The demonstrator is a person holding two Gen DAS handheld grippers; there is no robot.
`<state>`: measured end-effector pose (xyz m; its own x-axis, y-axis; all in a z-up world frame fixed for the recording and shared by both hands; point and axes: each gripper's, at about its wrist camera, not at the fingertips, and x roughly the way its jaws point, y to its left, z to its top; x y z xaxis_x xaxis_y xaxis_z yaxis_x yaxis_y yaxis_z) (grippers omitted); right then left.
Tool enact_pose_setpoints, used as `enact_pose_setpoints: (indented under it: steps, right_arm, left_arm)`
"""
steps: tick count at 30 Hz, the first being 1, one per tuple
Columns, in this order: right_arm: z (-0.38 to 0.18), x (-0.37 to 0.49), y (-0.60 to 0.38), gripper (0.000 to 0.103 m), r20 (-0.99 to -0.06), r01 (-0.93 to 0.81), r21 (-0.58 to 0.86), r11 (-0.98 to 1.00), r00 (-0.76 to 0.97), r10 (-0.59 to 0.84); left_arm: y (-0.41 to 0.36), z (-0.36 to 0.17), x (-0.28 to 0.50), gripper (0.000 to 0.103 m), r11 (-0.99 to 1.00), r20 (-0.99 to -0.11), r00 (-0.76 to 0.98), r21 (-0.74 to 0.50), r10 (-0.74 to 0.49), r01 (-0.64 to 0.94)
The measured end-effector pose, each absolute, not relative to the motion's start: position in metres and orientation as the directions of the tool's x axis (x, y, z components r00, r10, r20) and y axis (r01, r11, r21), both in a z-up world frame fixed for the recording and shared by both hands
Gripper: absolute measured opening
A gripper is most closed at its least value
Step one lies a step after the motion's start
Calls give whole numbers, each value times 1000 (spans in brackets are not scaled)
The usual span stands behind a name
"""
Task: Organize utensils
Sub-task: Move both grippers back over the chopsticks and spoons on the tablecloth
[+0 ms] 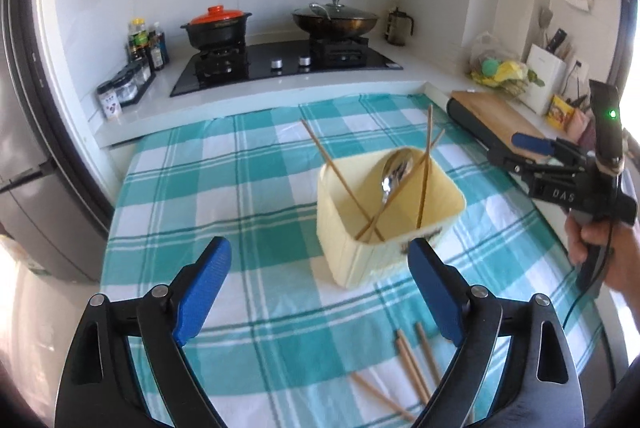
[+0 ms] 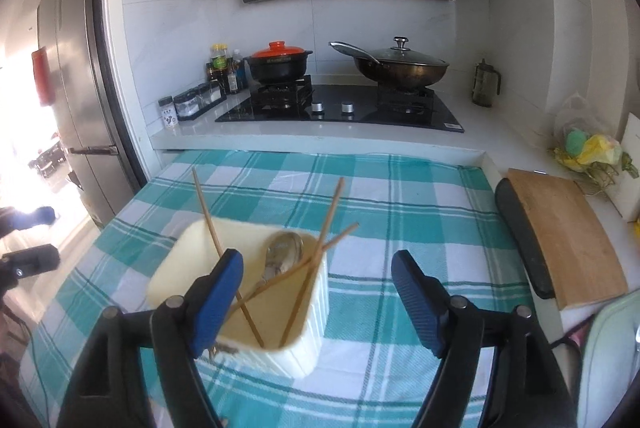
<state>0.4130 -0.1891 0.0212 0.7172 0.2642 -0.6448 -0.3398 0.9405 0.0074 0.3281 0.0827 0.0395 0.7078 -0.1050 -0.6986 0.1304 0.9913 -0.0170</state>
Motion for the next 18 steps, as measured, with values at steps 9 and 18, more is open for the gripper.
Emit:
enact_pose_setpoints:
  steps: [9, 18]
  right_arm:
    - [23, 316, -236, 80, -686, -336, -95, 937, 705, 183]
    - [0, 217, -252, 80, -615, -247, -216, 945, 786, 65]
  left_arm:
    - [99, 29, 234, 95, 991, -729, 678, -7, -96, 132]
    - [92, -14, 169, 99, 999, -667, 745, 14, -13, 30]
